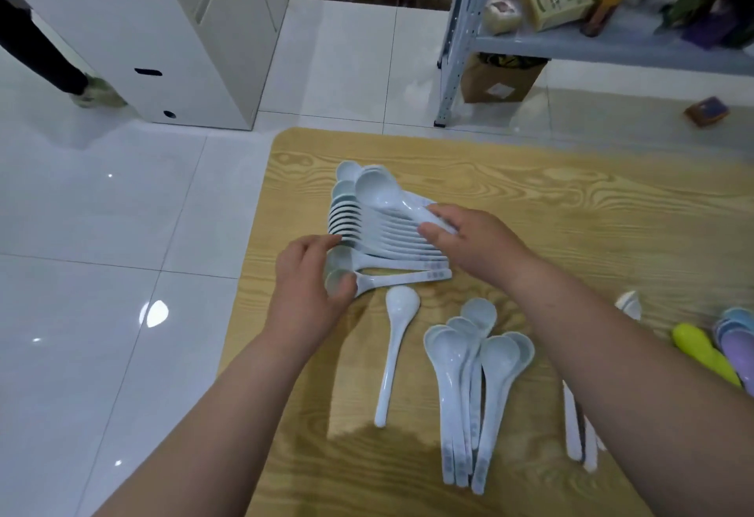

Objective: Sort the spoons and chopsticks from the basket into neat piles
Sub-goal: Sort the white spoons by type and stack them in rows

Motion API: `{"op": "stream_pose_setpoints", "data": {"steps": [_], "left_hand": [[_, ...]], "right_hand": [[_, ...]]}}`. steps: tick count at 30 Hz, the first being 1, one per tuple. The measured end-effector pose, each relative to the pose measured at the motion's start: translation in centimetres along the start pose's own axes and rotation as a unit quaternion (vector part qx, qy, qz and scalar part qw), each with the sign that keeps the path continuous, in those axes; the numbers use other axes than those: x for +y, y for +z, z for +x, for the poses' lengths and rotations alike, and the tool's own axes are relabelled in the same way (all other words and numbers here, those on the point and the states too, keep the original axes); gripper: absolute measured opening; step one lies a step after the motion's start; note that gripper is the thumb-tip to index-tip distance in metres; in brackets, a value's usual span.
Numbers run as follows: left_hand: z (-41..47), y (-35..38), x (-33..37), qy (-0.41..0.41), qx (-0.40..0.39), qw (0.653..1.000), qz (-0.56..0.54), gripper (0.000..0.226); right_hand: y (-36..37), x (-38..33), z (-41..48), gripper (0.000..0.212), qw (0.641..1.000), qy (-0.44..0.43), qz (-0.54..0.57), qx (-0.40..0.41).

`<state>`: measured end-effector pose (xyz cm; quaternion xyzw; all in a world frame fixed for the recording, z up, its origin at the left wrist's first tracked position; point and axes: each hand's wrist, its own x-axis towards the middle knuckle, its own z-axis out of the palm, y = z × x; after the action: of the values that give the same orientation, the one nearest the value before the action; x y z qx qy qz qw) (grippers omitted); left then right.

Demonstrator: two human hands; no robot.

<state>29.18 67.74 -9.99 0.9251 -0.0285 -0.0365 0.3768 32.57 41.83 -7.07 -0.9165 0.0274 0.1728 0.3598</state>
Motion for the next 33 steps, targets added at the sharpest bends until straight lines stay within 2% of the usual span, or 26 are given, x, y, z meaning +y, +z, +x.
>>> {"op": "stream_pose_setpoints", "data": {"steps": [2,6,8,14,18,22,29,31,33], "left_hand": [[0.9,1.3,-1.1,0.089,-0.016,0.994,0.056,0.059],[2.9,3.4,-1.7,0.187,-0.055,0.962,0.192,0.073],[3.6,4.1,-1.6,0.228,-0.071,0.94,0.245,0.073],[4.3,5.2,-2.0,0.319,-0.072,0.909,0.259,0.032],[4.4,5.6,-2.4,0.38,-0.048,0.886,0.261,0.018],[4.4,5.9,-2.8,0.38,-0.031,0.888,0.257,0.015],[4.9,5.8,-2.1,0.364,0.027,0.898,0.246,0.005],[5.0,5.7,-1.9,0.342,0.028,0.904,0.256,0.015],[5.0,5.5,-1.7,0.288,-0.006,0.916,0.279,0.041]], "right_hand": [[-0.6,0.2,2.1,0.038,0.998,-0.002,-0.047,0.034],[-0.8,1.0,6.8,0.037,0.986,-0.004,-0.141,0.089],[-0.5,1.5,9.0,0.041,0.975,-0.011,-0.195,0.108],[0.6,2.6,12.9,0.051,0.964,-0.027,-0.256,0.073],[1.5,2.6,13.4,0.051,0.961,-0.083,-0.265,0.014],[2.2,3.1,12.7,0.051,0.952,-0.129,-0.277,-0.018],[3.1,4.2,10.9,0.056,0.95,-0.172,-0.261,0.01],[3.1,3.9,10.6,0.053,0.956,-0.159,-0.246,0.014],[3.1,3.7,10.5,0.046,0.962,-0.16,-0.222,0.014]]}}
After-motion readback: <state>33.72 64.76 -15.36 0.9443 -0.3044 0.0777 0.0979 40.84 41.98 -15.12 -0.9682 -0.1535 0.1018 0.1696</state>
